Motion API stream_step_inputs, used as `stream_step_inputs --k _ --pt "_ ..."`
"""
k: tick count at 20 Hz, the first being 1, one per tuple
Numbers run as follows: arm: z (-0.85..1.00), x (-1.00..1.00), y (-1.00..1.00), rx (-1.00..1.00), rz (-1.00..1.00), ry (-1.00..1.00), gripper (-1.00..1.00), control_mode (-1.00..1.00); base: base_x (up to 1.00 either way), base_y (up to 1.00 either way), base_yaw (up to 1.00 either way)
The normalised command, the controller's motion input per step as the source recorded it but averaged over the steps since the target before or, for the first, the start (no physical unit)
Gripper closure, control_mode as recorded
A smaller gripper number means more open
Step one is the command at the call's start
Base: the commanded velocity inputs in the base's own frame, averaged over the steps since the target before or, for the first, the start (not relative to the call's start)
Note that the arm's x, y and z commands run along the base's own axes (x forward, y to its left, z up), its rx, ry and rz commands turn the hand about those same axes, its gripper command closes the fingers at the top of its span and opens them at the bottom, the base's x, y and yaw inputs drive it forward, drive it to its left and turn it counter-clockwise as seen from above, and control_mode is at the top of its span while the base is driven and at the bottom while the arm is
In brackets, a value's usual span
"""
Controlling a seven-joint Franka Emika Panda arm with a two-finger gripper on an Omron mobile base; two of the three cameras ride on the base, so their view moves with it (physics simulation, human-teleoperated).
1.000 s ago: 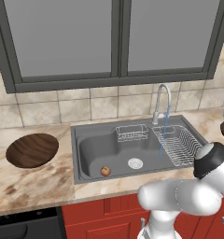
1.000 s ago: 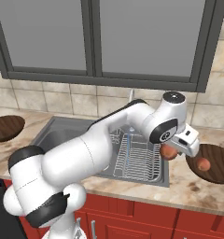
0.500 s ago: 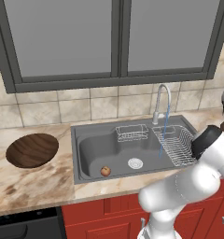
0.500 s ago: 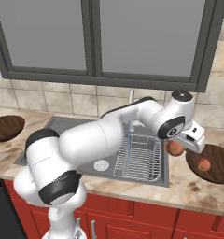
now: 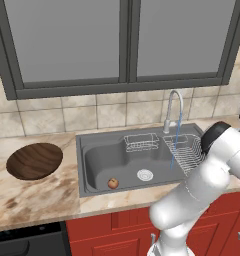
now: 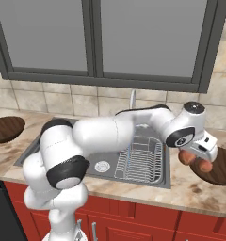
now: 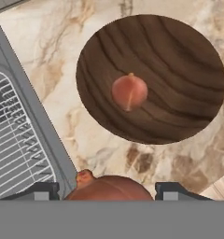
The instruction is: Pick the onions from the sink and place them in one bowl. Place the peach in the other bowl. Then turn off the sink faucet.
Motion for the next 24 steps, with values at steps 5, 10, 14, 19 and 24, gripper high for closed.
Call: stream_step_inputs --k 5,10,14,19,24 --pt "-0.13 0.13 -0.24 0.0 0.0 0.0 1.0 -1.0 0.0 0.0 0.0" --pt "-0.02 0.26 -0.24 0.0 0.0 0.0 1.0 -1.0 0.0 0.0 0.0" --pt "0.0 0.29 -0.46 0.02 0.0 0.0 1.0 -1.0 0.0 0.0 0.0" --pt "0.0 0.27 -0.54 0.03 0.0 0.0 1.0 -1.0 0.0 0.0 0.0" --pt "0.0 0.24 -0.63 0.03 0.0 0.0 -1.0 -1.0 0.0 0.0 0.0"
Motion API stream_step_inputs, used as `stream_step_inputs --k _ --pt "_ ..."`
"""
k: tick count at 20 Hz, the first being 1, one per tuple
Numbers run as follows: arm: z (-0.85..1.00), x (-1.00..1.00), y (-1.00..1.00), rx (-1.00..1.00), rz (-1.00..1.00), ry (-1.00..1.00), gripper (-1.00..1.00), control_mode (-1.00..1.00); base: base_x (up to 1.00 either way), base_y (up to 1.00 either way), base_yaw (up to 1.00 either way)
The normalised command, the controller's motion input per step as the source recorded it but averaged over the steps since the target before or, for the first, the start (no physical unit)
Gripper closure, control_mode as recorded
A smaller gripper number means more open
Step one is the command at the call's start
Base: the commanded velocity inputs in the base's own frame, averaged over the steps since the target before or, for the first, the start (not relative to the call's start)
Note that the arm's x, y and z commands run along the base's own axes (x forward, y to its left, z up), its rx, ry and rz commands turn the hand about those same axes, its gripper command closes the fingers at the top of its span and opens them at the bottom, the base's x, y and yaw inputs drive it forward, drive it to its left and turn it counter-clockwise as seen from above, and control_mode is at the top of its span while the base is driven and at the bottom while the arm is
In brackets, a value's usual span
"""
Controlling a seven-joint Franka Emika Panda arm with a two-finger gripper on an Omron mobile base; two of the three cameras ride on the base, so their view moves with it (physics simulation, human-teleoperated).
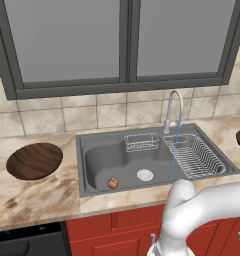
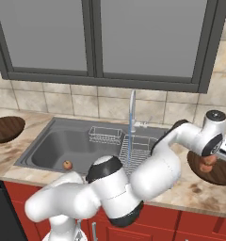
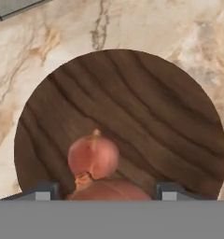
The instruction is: Pick the onions from the sink and place them in one bowl. Place the peach in the other bowl. Then turn off the sink faucet.
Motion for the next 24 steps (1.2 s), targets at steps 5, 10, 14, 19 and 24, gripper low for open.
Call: stream_step_inputs --k 5,10,14,19,24 --pt "0.0 0.3 -0.68 0.03 0.0 0.0 -1.0 -1.0 0.0 0.0 0.0" --pt "-0.04 0.27 -0.39 0.01 0.0 0.0 -1.0 -1.0 0.0 0.0 0.0" --pt "-0.14 0.01 0.0 0.0 0.0 0.0 -1.0 -1.0 0.0 0.0 0.0" --pt "-0.05 0.01 0.71 0.0 0.12 -0.04 -1.0 -1.0 0.0 0.0 0.0" --pt "0.0 0.08 1.0 -0.06 0.43 -0.29 -1.0 -1.0 0.0 0.0 0.0"
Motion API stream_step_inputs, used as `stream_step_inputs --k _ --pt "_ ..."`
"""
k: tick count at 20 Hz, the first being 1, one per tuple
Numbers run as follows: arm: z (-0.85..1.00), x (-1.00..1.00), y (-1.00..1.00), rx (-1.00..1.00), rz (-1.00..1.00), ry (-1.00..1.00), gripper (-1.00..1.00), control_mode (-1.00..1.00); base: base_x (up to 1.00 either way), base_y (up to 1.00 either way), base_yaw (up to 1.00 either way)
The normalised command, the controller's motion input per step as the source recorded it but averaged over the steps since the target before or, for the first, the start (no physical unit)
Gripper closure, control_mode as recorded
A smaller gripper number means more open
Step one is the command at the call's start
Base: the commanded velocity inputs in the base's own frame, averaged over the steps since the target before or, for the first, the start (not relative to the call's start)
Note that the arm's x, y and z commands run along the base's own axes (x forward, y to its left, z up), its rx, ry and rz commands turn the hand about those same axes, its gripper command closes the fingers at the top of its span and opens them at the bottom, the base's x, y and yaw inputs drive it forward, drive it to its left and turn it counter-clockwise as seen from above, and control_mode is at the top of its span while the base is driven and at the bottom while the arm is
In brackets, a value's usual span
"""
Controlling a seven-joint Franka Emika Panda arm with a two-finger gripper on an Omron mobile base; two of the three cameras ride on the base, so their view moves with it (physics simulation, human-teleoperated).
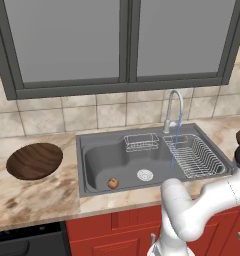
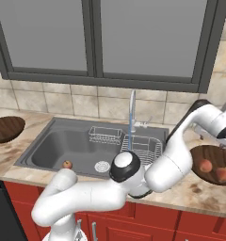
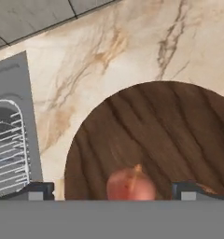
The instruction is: Pick the onions from the sink and place them in one bowl. Place the peach in the other bowl. Then turn off the sink faucet.
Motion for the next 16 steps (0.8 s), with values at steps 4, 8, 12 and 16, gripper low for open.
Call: stream_step_inputs --k 4,8,12,16 --pt "-0.09 0.11 1.0 -0.08 0.48 -0.51 -1.0 -1.0 0.0 0.0 0.0" --pt "-0.4 0.03 1.0 -0.05 0.48 -0.49 -1.0 -1.0 0.0 0.0 0.0" --pt "-0.65 0.0 1.0 -0.08 0.47 -0.42 -1.0 -1.0 0.0 0.0 0.0" --pt "-0.22 -0.02 1.0 -0.09 0.42 -0.25 -1.0 -1.0 0.0 0.0 0.0"
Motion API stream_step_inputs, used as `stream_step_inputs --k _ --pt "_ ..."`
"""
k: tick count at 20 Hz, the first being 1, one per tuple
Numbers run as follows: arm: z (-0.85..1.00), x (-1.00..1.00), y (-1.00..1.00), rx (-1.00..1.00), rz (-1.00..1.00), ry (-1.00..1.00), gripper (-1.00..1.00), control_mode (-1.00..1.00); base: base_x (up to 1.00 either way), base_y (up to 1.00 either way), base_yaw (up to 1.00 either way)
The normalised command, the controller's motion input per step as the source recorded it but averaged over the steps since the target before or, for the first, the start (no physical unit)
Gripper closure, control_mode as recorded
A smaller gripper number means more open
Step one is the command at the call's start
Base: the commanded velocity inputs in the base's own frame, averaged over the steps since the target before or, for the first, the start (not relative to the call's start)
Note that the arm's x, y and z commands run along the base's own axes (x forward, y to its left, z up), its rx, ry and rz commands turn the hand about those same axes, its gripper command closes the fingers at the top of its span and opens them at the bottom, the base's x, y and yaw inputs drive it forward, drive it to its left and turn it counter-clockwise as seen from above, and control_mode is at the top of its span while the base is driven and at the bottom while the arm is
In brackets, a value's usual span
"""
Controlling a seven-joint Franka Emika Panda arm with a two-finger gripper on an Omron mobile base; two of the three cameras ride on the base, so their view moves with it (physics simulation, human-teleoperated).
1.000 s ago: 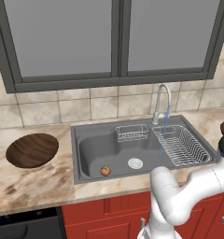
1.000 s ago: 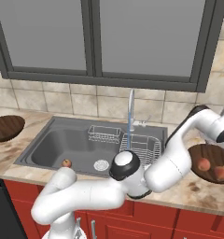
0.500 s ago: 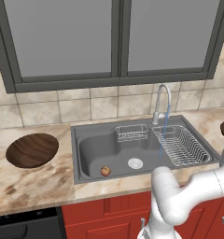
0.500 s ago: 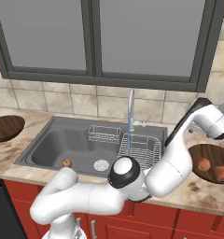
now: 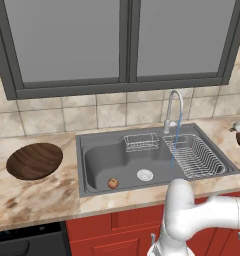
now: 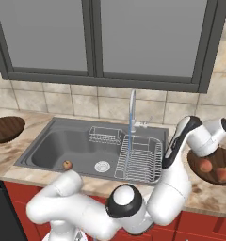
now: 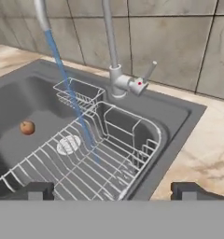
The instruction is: Pick the onions from the sink and place them in one bowl. Place the peach in the other bowl. Then turn off the sink faucet.
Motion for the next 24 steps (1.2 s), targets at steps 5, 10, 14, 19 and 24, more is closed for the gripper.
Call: stream_step_inputs --k 5,10,14,19,24 --pt "0.55 -0.23 1.0 -0.22 0.27 -0.05 -1.0 -1.0 0.0 0.0 0.0" --pt "0.94 -0.42 1.0 -0.39 0.11 0.04 -1.0 -1.0 0.0 0.0 0.0" --pt "0.59 -0.64 1.0 -0.49 0.03 0.05 -1.0 -1.0 0.0 0.0 0.0" --pt "0.06 -0.78 0.96 -0.35 0.0 0.05 -1.0 -1.0 0.0 0.0 0.0" --pt "-0.35 -0.78 0.77 -0.02 -0.02 0.0 -1.0 -1.0 0.0 0.0 0.0"
